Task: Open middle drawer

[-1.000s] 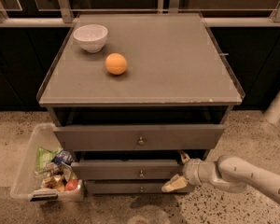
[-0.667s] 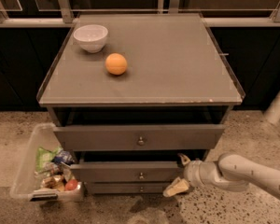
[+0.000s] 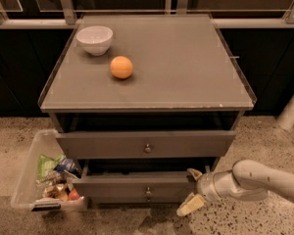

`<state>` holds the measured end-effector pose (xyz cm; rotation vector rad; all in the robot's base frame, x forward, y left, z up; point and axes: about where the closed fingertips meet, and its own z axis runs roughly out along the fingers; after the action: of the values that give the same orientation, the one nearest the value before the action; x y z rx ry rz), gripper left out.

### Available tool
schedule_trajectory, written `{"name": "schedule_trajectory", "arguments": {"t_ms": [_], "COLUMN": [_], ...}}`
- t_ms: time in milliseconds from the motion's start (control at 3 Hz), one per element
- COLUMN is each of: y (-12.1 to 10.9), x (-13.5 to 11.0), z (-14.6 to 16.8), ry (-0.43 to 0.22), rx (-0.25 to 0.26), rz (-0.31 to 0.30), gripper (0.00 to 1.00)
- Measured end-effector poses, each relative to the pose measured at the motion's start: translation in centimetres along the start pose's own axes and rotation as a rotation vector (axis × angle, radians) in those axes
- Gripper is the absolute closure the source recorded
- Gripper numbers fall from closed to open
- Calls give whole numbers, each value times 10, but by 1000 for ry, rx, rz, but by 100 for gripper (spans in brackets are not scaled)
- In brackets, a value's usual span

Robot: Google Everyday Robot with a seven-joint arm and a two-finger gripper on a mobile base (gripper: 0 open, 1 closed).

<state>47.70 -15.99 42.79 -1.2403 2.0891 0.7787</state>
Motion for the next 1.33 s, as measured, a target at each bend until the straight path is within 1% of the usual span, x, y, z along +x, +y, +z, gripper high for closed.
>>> {"name": "schedule_trajectory", "arguments": {"t_ms": [333,667,1000,1333], "y": [7,26,48,48], "x": [2,0,-4,-4], "z": [-5,-14,-15,-15], "ry": [8,9,-8,-8], "rx": [-29,-105,-191,-192], "rz": [8,-2,1,1], "gripper": [0,0,0,0]}}
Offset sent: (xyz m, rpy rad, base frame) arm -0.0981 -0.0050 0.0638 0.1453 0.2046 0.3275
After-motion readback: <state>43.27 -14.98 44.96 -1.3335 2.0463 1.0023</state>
